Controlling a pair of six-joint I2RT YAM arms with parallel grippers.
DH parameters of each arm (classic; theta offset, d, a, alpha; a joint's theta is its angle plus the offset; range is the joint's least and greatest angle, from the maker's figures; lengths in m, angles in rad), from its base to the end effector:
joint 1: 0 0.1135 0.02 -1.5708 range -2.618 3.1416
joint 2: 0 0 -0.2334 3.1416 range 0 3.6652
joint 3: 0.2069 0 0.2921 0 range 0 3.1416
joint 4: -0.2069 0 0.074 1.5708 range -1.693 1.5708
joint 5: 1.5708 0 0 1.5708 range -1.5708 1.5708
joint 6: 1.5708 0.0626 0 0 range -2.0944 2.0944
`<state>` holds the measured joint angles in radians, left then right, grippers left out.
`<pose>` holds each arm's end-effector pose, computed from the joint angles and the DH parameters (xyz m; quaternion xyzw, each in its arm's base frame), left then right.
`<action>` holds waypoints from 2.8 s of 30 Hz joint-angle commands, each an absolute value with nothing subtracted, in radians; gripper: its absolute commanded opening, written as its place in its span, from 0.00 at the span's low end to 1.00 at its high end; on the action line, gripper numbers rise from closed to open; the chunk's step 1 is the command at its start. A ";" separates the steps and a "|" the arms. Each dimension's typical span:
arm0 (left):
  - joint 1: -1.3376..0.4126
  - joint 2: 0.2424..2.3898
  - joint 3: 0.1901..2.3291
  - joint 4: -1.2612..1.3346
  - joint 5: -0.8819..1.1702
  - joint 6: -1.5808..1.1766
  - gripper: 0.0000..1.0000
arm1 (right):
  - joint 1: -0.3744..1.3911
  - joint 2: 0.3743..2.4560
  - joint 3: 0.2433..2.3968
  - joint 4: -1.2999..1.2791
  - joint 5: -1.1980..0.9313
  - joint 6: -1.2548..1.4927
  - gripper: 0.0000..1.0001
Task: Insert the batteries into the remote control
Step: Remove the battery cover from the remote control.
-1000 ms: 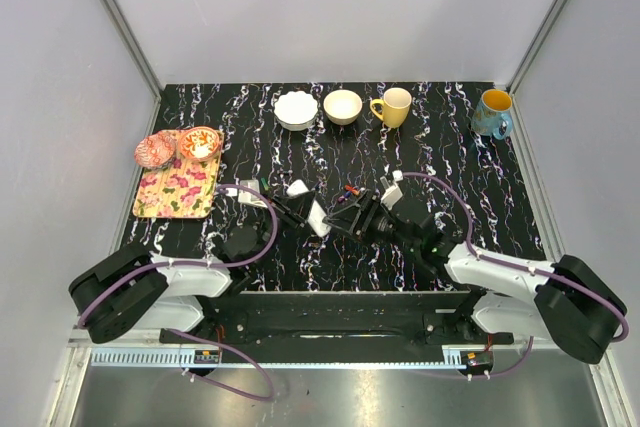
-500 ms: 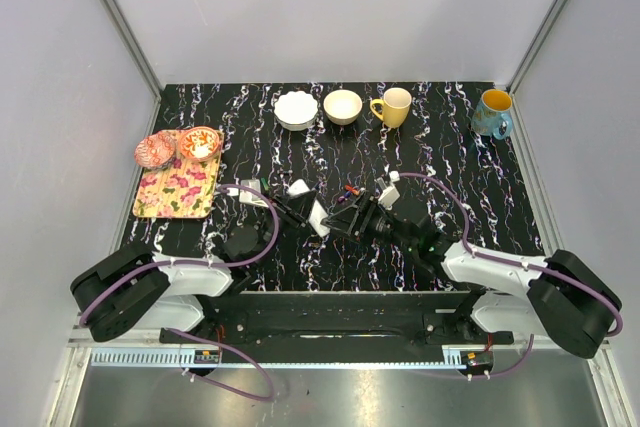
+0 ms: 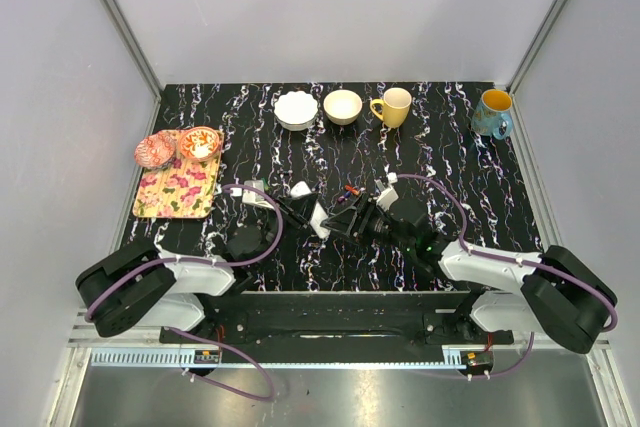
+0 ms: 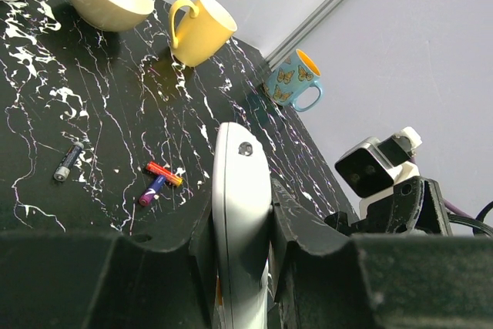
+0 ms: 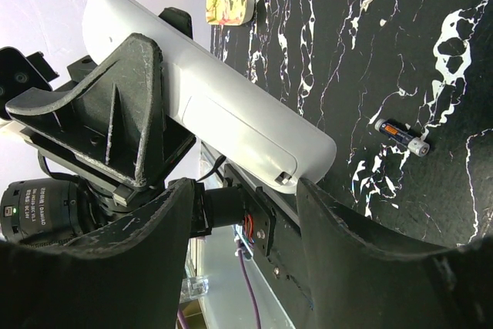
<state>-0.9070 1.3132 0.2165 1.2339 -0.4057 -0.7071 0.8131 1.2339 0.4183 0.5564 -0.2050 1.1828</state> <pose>0.1887 -0.2012 0.1302 -0.0869 0.6554 -0.4418 0.6063 0.2060 0.2363 0.1321 0.0836 0.7864 0.5537 0.2606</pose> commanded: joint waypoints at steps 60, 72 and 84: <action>-0.946 1.365 0.264 1.327 -0.440 -0.647 0.00 | 0.776 1.197 0.437 0.649 -0.222 1.195 0.52; -0.946 1.364 0.261 1.327 -0.454 -0.650 0.00 | 0.776 1.192 0.428 0.629 -0.219 1.184 0.53; -0.946 1.427 0.279 1.359 -0.446 -0.663 0.00 | 0.775 1.218 0.393 0.626 -0.209 1.169 0.53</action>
